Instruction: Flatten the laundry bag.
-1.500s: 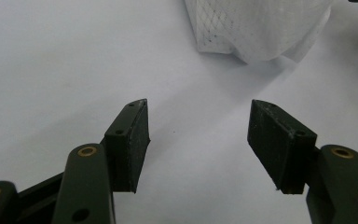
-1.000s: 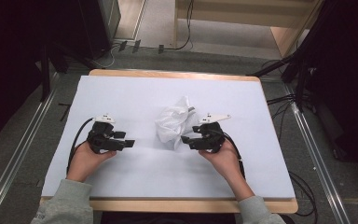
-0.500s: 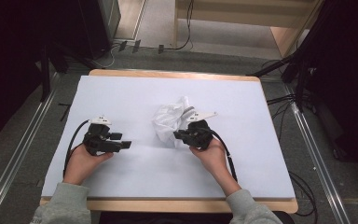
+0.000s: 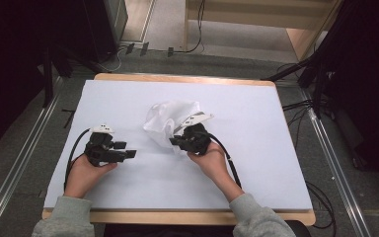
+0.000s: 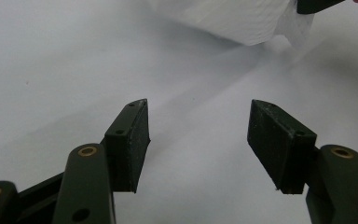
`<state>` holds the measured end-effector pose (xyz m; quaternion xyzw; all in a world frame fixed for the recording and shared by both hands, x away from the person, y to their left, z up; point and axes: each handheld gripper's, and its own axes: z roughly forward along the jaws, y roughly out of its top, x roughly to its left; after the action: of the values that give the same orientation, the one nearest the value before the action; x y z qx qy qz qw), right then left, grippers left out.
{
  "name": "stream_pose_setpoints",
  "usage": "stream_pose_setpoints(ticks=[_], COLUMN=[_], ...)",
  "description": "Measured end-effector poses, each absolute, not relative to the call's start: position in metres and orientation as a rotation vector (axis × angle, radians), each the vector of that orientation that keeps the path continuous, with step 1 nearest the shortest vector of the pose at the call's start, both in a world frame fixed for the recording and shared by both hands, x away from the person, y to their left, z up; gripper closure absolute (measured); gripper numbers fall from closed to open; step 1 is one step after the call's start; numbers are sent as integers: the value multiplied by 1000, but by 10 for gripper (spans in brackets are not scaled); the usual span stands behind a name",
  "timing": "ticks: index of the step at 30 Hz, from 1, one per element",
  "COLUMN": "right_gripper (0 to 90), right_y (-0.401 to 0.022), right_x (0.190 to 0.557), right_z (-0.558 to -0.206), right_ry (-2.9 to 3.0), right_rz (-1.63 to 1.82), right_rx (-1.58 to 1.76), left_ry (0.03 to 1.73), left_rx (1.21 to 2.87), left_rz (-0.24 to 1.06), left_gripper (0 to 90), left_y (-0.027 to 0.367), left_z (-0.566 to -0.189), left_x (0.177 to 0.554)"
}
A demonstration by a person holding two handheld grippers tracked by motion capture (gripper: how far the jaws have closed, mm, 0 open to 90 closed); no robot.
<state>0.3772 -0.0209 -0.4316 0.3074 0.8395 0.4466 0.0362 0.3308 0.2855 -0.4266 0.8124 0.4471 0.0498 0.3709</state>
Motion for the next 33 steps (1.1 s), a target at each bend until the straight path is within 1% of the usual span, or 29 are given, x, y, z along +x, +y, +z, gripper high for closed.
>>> stream_pose_setpoints(ticks=[6,11,15,24,33], right_gripper=[861,861,860,859,855], right_y=[-9,-11,-23,-41,-64], right_x=[381,376,366,340,313], right_z=[-442,-438,-429,-425,-432], right_ry=[2634,2647,2644,2680,2714], right_rz=[1317,1295,1300,1269,1247], right_rx=[922,902,895,895,947], left_ry=[1158,1169,1167,1157,1162], left_rx=[2068,2044,2034,2027,2015], left_rz=[128,128,124,123,123], left_gripper=[397,397,399,402,409], left_y=[289,291,291,289,286], left_z=[-426,-424,-423,-421,-421], left_x=[328,328,329,334,344])
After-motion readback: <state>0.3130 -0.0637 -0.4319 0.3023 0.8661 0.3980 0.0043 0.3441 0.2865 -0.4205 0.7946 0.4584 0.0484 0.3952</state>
